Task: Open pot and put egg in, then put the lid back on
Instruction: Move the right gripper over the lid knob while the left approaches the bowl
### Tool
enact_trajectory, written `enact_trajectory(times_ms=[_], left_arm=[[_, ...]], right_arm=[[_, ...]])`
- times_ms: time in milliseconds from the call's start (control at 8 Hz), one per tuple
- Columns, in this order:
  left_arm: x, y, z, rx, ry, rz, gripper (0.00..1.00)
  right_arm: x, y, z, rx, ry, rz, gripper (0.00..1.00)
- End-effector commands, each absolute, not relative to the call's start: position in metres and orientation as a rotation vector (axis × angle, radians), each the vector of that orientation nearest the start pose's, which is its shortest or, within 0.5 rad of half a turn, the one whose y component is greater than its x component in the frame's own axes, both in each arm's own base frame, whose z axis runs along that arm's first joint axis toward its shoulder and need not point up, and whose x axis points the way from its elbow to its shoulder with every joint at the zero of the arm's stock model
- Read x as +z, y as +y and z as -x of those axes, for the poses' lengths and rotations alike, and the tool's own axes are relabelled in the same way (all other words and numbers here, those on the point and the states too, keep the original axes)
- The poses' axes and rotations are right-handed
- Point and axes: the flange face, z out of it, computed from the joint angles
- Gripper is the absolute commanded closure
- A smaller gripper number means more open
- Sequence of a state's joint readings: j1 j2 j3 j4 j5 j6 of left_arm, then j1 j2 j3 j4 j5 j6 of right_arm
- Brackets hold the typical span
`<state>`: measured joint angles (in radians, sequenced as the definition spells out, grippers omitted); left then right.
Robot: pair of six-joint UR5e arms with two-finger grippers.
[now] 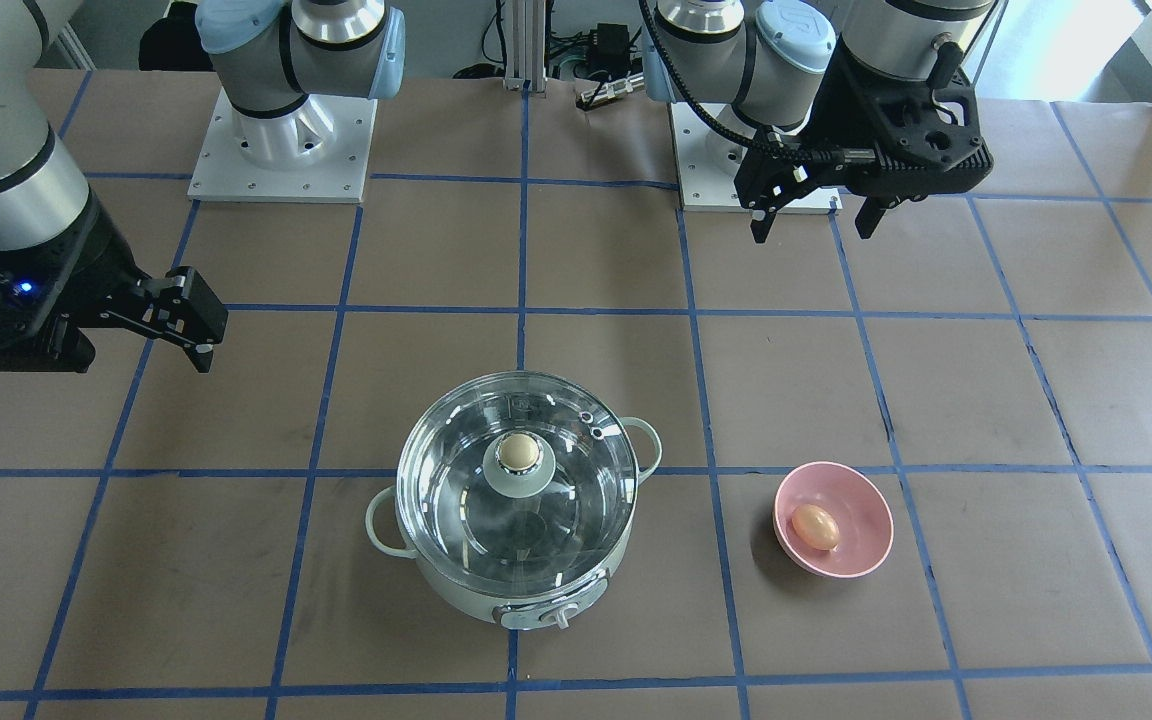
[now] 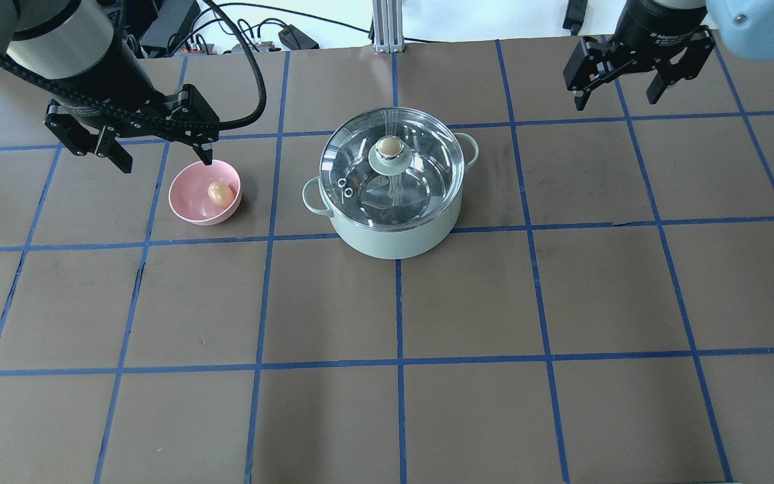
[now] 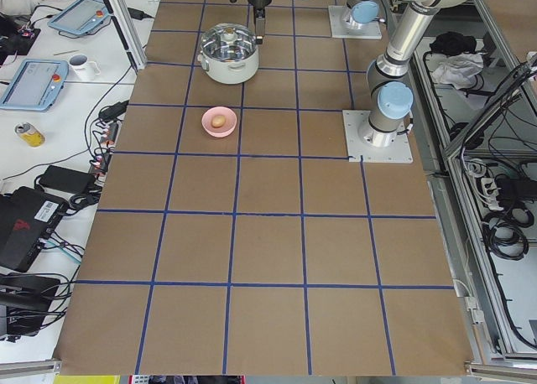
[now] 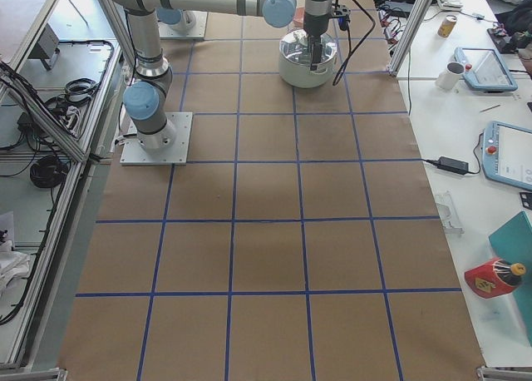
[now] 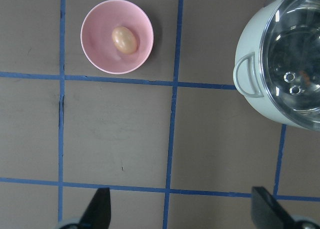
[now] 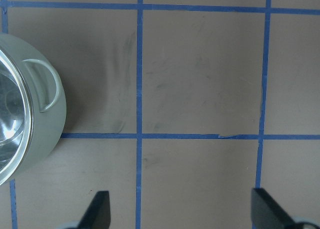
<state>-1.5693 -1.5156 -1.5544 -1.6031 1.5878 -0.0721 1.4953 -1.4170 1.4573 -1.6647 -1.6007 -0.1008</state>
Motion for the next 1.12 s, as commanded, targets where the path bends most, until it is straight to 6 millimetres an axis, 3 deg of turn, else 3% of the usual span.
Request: enact_trajectory(times_ms=[0, 250, 375, 500, 750, 875, 1000], left_arm=[[0.517, -0.473, 0.129, -0.056, 3.122, 0.115, 0.00], [0.504, -0.492, 0.094, -0.036, 3.122, 0.203, 0.00], [0.495, -0.513, 0.076, -0.121, 3.118, 0.247, 0.00], [0.465, -0.547, 0.070, -0.157, 3.110, 0.252, 0.00], [0.397, -0.600, 0.063, -0.153, 3.113, 0.259, 0.00], [0.364, -0.620, 0.062, -0.151, 3.116, 0.259, 0.00], [0.356, -0.625, 0.060, -0.150, 3.113, 0.259, 0.00]], right_arm=[[0.472, -0.568, -0.098, -0.079, 3.172, 0.064, 0.00], [0.462, -0.563, -0.105, -0.051, 3.170, 0.031, 0.00], [0.465, -0.565, -0.109, -0.108, 3.148, 0.053, 0.00], [0.470, -0.575, -0.136, -0.240, 3.067, 0.088, 0.00], [0.464, -0.586, -0.203, -0.247, 3.044, 0.019, 0.00], [0.459, -0.593, -0.240, -0.241, 3.035, 0.021, 0.00], [0.439, -0.598, -0.269, -0.205, 3.034, -0.019, 0.00]])
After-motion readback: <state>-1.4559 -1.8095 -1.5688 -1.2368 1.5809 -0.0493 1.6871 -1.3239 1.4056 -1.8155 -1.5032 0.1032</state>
